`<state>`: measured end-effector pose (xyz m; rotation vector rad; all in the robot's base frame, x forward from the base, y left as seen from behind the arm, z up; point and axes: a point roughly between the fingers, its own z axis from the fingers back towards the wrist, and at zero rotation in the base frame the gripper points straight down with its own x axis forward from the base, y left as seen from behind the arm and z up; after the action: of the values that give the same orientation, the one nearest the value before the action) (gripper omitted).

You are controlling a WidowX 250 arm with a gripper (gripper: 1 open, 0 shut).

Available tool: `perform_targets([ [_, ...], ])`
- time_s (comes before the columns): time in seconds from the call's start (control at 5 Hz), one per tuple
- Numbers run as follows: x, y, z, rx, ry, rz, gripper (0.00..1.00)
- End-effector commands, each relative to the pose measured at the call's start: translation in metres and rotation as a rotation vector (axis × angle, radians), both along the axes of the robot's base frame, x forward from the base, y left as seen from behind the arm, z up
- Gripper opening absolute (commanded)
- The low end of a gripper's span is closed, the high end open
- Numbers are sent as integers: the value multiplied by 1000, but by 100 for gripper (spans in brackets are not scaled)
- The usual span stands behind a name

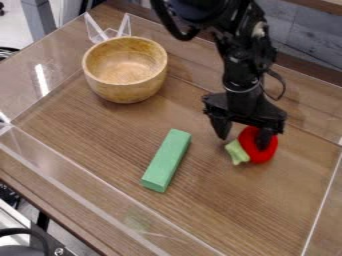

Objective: Move the red fruit to the right

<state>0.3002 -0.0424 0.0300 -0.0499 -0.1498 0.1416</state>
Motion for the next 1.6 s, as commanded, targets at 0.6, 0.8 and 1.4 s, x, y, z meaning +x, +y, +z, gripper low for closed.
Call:
perform_targets([
  [0.6, -1, 7, 63, -42, -34, 102, 100],
  [0.8, -2, 1, 70, -56, -34, 97, 100],
  [1.4, -11, 6, 65, -70, -13, 63, 100],
])
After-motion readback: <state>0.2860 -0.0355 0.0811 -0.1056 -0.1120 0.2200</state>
